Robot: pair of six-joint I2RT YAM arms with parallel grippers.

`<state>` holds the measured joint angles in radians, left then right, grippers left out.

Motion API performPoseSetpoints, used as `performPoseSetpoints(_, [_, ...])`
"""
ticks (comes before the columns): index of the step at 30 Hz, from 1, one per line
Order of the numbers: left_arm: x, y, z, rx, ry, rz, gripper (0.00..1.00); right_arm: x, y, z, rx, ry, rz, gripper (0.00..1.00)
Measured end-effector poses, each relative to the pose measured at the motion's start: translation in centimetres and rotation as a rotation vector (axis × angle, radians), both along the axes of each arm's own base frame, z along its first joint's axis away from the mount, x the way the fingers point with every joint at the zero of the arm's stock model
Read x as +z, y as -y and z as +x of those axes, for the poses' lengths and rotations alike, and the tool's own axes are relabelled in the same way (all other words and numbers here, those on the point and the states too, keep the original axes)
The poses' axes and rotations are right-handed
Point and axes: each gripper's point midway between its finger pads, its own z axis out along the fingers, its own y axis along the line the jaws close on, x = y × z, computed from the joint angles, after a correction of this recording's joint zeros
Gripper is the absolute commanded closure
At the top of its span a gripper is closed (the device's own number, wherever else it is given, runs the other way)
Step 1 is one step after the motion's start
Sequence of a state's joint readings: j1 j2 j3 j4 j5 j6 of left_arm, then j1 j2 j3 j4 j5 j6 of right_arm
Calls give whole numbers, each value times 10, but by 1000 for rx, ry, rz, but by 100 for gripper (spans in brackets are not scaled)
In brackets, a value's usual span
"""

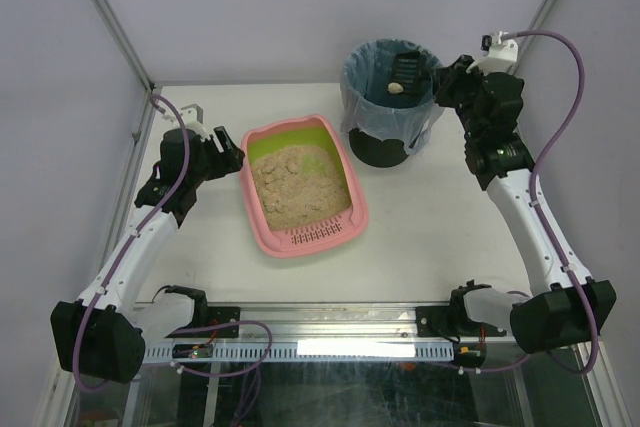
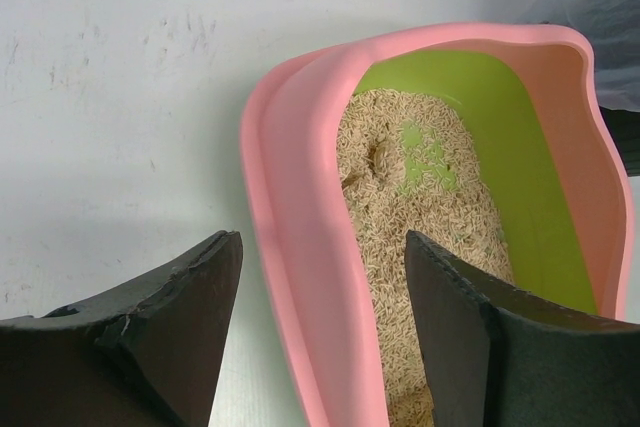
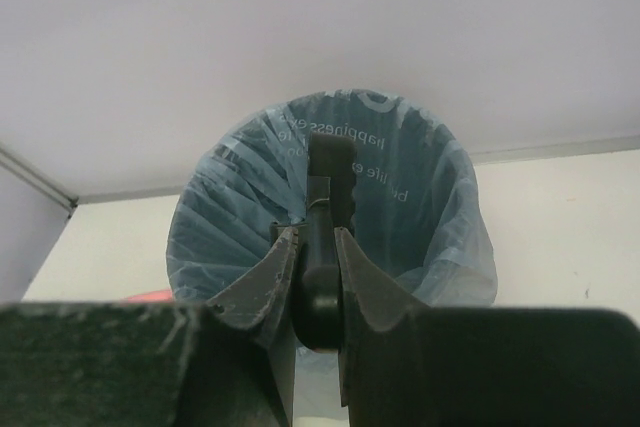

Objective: Clean the litter box

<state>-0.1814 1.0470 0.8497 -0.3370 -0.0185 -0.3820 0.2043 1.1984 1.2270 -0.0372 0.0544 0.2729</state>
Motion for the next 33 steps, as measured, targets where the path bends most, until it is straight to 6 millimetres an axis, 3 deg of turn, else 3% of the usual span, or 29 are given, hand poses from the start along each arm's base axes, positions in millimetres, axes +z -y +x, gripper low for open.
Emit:
performPoseSetpoints(7, [0, 0, 0, -2, -1, -1, 33, -5, -14, 0, 117, 23, -151, 100])
performPoseSetpoints(12, [0, 3, -1, -18, -3, -9, 33, 2, -11, 0, 121, 58, -245, 100])
performPoseSetpoints(18, [-17, 16, 1, -81, -60, -33, 35, 45, -12, -10, 118, 133, -223, 100])
performPoseSetpoints(23, [-23, 21, 0, -105, -82, -43, 40, 94, -21, -48, 170, 225, -99, 100])
performPoseSetpoints(26, [-23, 23, 0, -115, -85, -48, 43, 117, -45, -72, 260, 255, -29, 100])
performPoseSetpoints(28, [-25, 24, 0, -122, -92, -51, 46, 125, -79, -90, 365, 254, 4, 100])
performPoseSetpoints(30, [-29, 27, 0, -134, -106, -56, 46, 121, -110, -102, 448, 227, 12, 100])
performPoseSetpoints(33, [-34, 28, 0, -140, -121, -58, 46, 95, -155, -112, 543, 130, -13, 100])
